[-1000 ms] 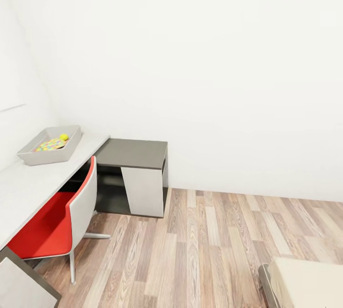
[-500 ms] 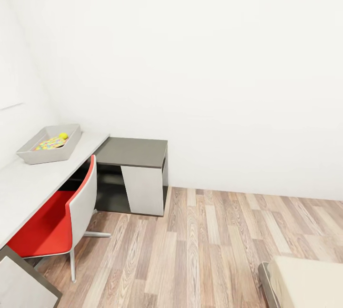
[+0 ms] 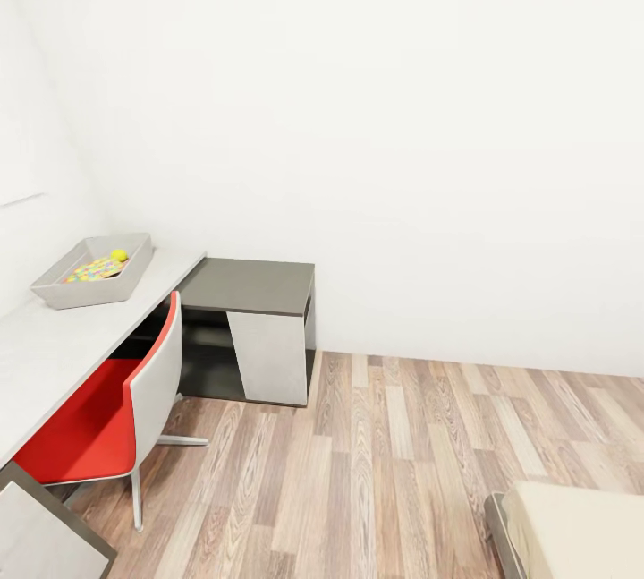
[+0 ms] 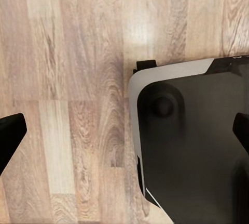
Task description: Put all the toys in the child's room - the three board games (two on the bed and one on the table), the two jigsaw puzzles on the table, and the tennis ball on the table - inside the toy box on the table in the child's room.
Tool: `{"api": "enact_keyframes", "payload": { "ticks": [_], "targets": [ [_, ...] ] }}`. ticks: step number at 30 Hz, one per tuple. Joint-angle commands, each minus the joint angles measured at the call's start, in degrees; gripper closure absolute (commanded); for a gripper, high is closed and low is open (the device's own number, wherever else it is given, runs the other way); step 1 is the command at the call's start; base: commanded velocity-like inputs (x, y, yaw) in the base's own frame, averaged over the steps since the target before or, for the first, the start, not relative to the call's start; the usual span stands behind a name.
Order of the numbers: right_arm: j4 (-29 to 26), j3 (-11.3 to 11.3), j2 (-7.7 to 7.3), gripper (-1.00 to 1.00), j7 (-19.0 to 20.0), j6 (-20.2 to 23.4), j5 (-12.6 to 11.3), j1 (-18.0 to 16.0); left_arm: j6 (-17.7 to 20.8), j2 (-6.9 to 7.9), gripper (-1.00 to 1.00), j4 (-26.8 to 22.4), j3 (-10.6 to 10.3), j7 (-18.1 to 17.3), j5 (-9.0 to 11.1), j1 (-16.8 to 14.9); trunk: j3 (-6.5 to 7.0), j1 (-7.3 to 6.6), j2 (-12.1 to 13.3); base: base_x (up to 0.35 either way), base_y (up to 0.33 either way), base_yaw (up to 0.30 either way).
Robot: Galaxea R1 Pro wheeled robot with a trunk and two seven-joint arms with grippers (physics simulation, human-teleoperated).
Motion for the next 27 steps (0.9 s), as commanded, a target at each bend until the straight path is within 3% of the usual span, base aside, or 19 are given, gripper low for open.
{"api": "enact_keyframes", "payload": {
  "ticks": [1, 8, 19, 27],
  "targets": [
    [0.04, 0.48, 0.00, -1.00, -0.15, -0.25, -0.61, -0.03, -0.17, 0.01, -1.00, 0.04, -0.47, -0.17, 0.58, -0.05, -0.12, 0.03, -0.12, 0.000, 0.000, 0.000],
    [0.16, 0.47, -0.09, -1.00, -0.13, -0.05, -0.39, 0.41, -0.14, -0.05, -1.00, 0.04, -0.47, -0.20, 0.64, -0.05, -0.12, 0.03, -0.12, 0.000, 0.000, 0.000],
    [0.17, 0.46, -0.11, -1.00, -0.13, -0.16, -0.22, 6.56, -0.15, -0.06, -1.00, 0.04, -0.47, -0.22, 0.65, -0.05, -0.12, 0.03, -0.12, 0.000, 0.000, 0.000],
    [0.16, 0.46, -0.11, -1.00, -0.13, -0.24, -0.19, 7.38, -0.15, -0.06, -1.00, 0.04, -0.47, -0.21, 0.65, -0.05, -0.12, 0.03, -0.12, 0.000, 0.000, 0.000]
  ]
}}
